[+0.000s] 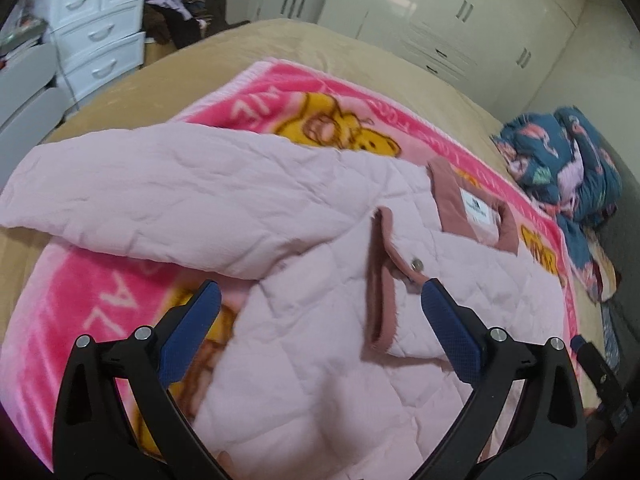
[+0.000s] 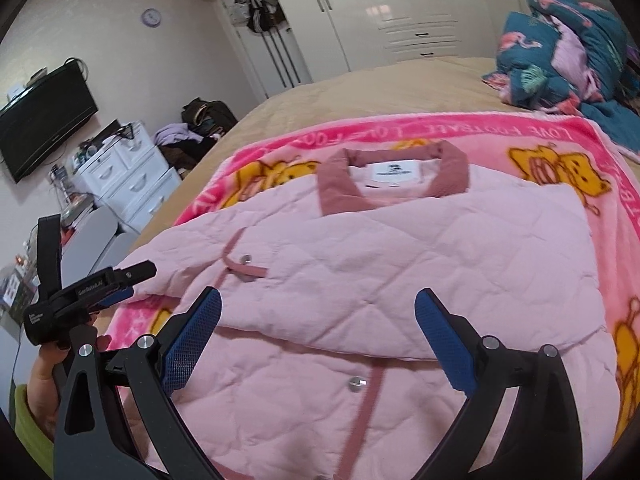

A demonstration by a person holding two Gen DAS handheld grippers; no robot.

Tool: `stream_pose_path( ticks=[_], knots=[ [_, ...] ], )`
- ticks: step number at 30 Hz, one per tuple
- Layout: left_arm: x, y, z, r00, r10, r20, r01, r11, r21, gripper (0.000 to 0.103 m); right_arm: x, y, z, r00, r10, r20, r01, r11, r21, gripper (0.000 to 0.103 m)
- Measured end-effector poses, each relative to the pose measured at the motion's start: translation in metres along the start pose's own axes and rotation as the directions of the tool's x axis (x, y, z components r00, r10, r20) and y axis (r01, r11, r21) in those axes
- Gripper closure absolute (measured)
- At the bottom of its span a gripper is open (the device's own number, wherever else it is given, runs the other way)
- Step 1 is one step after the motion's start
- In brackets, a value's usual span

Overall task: Fold large clothes
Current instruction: 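Move the left gripper over to the other jacket sleeve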

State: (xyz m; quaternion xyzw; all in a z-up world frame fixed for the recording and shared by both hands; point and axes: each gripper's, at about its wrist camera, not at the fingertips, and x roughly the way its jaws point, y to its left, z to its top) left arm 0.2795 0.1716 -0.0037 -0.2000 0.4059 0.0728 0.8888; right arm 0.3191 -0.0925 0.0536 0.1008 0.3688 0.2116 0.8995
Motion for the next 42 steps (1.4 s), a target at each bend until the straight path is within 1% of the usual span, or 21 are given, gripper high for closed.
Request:
stream_pose_path(
  ticks=[3,7,10,11,15,21,26,30,34,37,42],
  knots=[
    [-0.008,0.008,0.006,1.000,-0.010,0.016,0.010,1.000,-0.028,0.009,0.004,0.017,0.004,1.000,0.019,-0.002,-0.019,1.000,-0.021,0.006],
    [-0.015,0.018,0.012,0.999,0.006,0.033,-0.005,0.999,-0.038,0.009,0.008,0.036,0.009,0.999,0.046,0.002,-0.045,0.998,-0.047,0.006],
    [-0.022,0.031,0.019,0.996,0.060,0.059,-0.058,0.998,-0.039,0.009,0.011,0.054,0.013,0.998,0.067,0.002,-0.067,0.995,-0.073,0.006],
    [-0.026,0.038,0.021,0.993,0.089,0.074,-0.086,0.995,-0.049,0.009,0.013,0.058,0.014,0.998,0.069,0.003,-0.068,0.995,-0.077,0.006],
    [-0.035,0.066,0.029,0.986,0.143,0.090,-0.134,0.986,-0.102,0.009,0.021,0.079,0.016,0.995,0.101,-0.008,-0.102,0.991,-0.091,0.006],
    [-0.046,0.099,0.039,0.981,0.165,0.101,-0.147,0.974,-0.172,0.009,0.031,0.112,0.020,0.990,0.138,-0.023,-0.140,0.981,-0.136,0.006],
    [-0.053,0.122,0.043,0.981,0.166,0.104,-0.140,0.964,-0.226,0.009,0.040,0.137,0.022,0.986,0.160,-0.042,-0.165,0.972,-0.170,0.006],
    [-0.053,0.141,0.044,0.978,0.184,0.096,-0.152,0.951,-0.269,0.009,0.049,0.159,0.023,0.980,0.186,-0.063,-0.196,0.960,-0.200,0.006],
    [-0.048,0.163,0.045,0.981,0.180,0.072,-0.148,0.935,-0.322,0.009,0.064,0.181,0.023,0.975,0.205,-0.088,-0.220,0.950,-0.223,0.006],
    [-0.044,0.180,0.045,0.981,0.183,0.056,-0.150,0.918,-0.366,0.009,0.076,0.192,0.022,0.971,0.212,-0.111,-0.232,0.945,-0.230,0.006],
    [-0.034,0.213,0.039,0.982,0.186,0.024,-0.155,0.877,-0.454,0.009,0.097,0.208,0.019,0.964,0.220,-0.151,-0.251,0.940,-0.230,0.006]
  ],
)
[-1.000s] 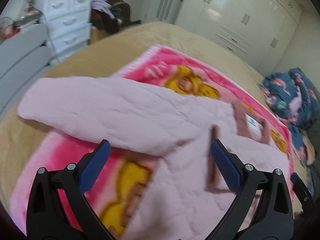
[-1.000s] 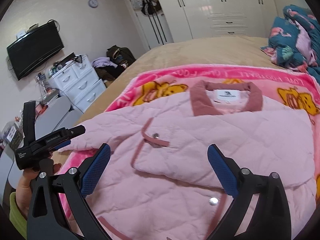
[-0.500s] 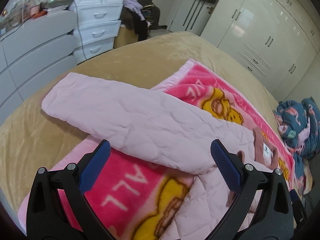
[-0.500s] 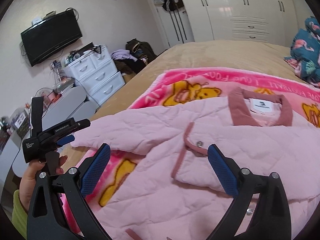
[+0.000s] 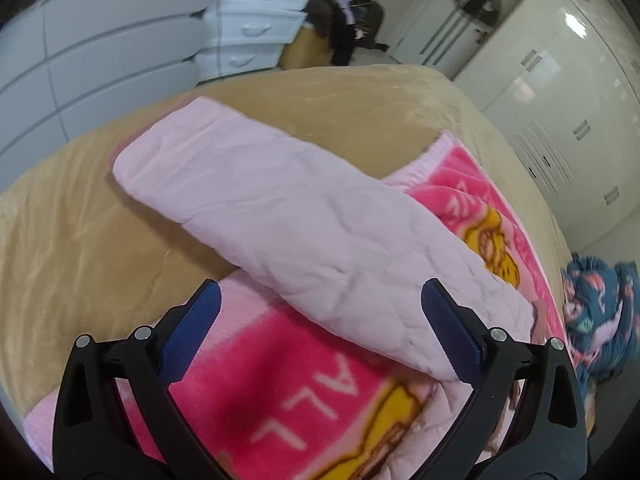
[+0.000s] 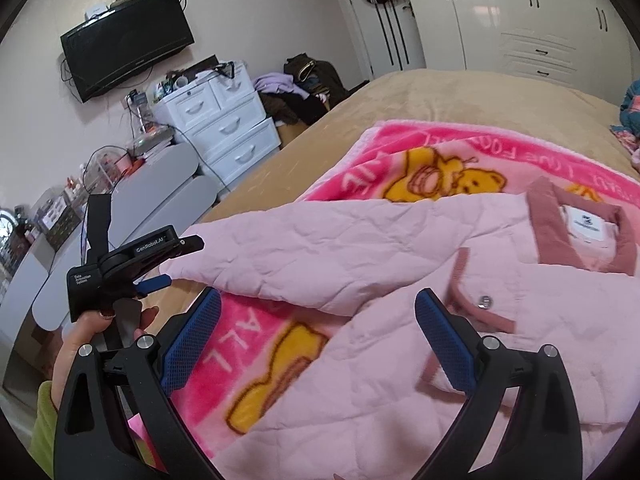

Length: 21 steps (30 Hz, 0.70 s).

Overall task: Fold large clothes
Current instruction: 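Move the left gripper over to the other jacket sleeve, then close the left gripper on the sleeve cuff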

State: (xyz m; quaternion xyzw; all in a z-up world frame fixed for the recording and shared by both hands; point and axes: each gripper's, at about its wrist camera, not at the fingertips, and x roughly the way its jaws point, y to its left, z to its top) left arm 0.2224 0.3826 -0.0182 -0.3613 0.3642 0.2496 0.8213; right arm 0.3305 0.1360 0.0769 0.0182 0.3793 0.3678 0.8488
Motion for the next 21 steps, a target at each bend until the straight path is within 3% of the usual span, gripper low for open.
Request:
stream_pose_path(
  ticks=[9,18,21],
  knots=[
    [0.024,0.037,0.015,0.999,0.041,-0.032,-0.044,0.994,-0.096,0.009,0.040,0.020,0.000,0.996,0.036,-0.077,-0.039,0.998,-0.048,0.006],
    [0.046,0.072,0.017,0.993,0.100,-0.068,-0.113,0.968,-0.226,0.009,0.069,0.032,-0.002,0.991,0.068,-0.118,-0.075,0.996,-0.055,0.006],
    [0.059,0.081,0.016,0.993,0.080,-0.092,-0.102,0.957,-0.271,0.009,0.071,0.028,-0.005,0.989,0.074,-0.127,-0.081,0.996,-0.047,0.006]
  ],
)
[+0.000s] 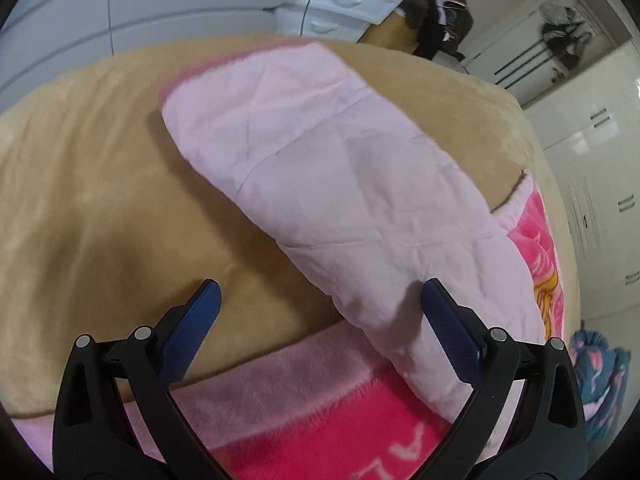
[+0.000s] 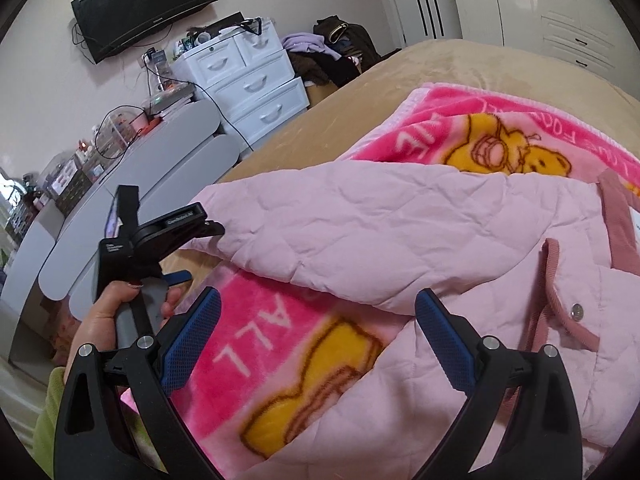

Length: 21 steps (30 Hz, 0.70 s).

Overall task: Fold large clothes
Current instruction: 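Close the left gripper on the sleeve cuff, then lift the sleeve with the left gripper and carry it across the jacket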

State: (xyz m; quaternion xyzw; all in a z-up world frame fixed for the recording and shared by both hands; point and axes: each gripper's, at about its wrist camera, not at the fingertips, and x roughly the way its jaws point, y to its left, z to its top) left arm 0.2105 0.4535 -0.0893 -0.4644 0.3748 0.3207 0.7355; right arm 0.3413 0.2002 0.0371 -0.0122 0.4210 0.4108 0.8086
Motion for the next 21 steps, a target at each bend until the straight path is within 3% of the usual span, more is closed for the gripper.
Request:
stream_pose_path(
  ticks=[8,13,14,16,17,19,21],
  knots=[
    [0.013,0.007,0.009,0.998,-0.031,0.049,0.033,0.998,-0.052,0.009,-0.017,-0.024,-0.011,1.000,0.012,0.007,-0.013,0.998,0.062,0.006],
    [0.013,0.001,0.009,0.994,-0.044,0.100,0.046,0.999,-0.017,0.013,-0.030,-0.038,-0.017,0.999,0.034,0.021,-0.037,0.991,0.126,0.006],
    [0.014,-0.001,0.009,0.993,-0.043,0.106,0.044,0.999,-0.008,0.018,-0.033,-0.040,-0.018,0.999,0.035,0.025,-0.038,0.990,0.133,0.006],
    [0.011,-0.006,0.007,0.990,-0.060,0.124,0.058,0.998,0.016,0.045,-0.039,-0.044,-0.021,0.999,0.030,0.037,-0.035,0.989,0.142,0.006],
    [0.010,-0.009,0.008,0.989,-0.074,0.127,0.072,0.997,0.021,0.050,-0.042,-0.045,-0.022,0.999,0.029,0.039,-0.034,0.989,0.147,0.006],
    [0.006,-0.013,0.008,0.986,-0.095,0.139,0.091,0.995,0.036,0.073,-0.046,-0.048,-0.023,0.999,0.029,0.043,-0.036,0.987,0.158,0.006],
    [0.001,-0.015,0.008,0.979,-0.136,0.151,0.132,0.991,0.034,0.085,-0.050,-0.050,-0.025,0.999,0.026,0.047,-0.033,0.986,0.161,0.006]
  ],
)
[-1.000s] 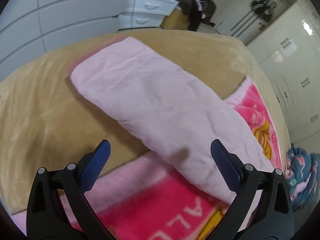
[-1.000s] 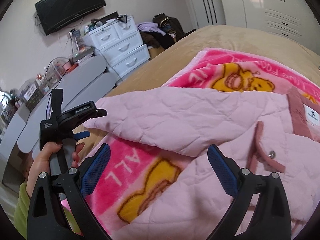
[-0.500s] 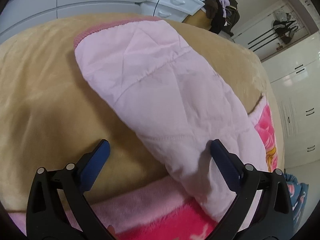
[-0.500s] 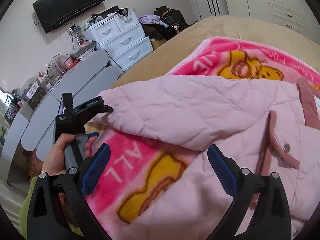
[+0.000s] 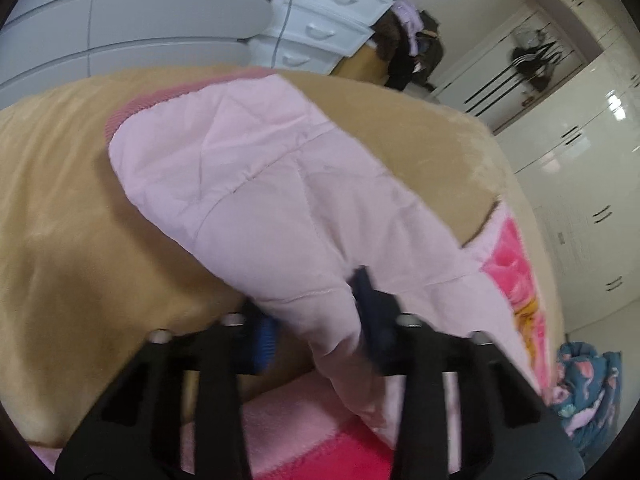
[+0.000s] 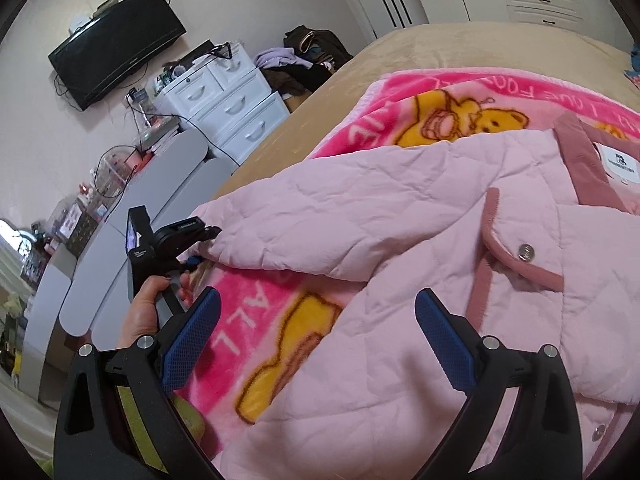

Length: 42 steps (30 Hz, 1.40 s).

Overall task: Fold large clothes
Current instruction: 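Lift the sleeve with the left gripper and carry it across the jacket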

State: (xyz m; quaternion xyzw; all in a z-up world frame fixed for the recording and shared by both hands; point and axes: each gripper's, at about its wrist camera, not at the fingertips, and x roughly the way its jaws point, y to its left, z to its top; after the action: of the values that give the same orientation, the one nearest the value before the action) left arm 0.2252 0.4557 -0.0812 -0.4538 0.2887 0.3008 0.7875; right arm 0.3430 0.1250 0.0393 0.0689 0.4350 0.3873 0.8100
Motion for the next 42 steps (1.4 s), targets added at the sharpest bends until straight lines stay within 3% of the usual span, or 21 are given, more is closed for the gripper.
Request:
stream_pose_path(
  ticks=[3,10,19,28,42],
  knots=[
    [-0.014,-0.013,0.003,0.999,-0.036,0.040,0.035,0.999,0.024,0.092,-0.007,-0.003,-0.001,1.000,-0.003,0.013,0.003,1.000,0.003,0.006],
    [-0.055,-0.051,0.009,0.984,-0.130,0.124,0.119,0.989,0.088,0.093,-0.025,-0.016,-0.005,0.999,-0.019,0.041,0.018,0.999,0.040,0.006],
    [-0.103,-0.102,-0.001,0.951,-0.245,0.189,0.207,0.958,0.199,0.093,-0.059,-0.034,-0.015,0.996,-0.045,0.074,0.039,0.996,0.080,0.006],
    [-0.129,-0.132,-0.025,0.920,-0.340,0.195,0.280,0.918,0.279,0.093,-0.096,-0.059,-0.023,0.990,-0.079,0.117,0.065,0.991,0.119,0.006],
    [-0.169,-0.177,-0.074,0.874,-0.460,0.156,0.352,0.822,0.448,0.093,-0.136,-0.105,-0.038,0.981,-0.119,0.154,0.089,0.978,0.190,0.006]
  ],
)
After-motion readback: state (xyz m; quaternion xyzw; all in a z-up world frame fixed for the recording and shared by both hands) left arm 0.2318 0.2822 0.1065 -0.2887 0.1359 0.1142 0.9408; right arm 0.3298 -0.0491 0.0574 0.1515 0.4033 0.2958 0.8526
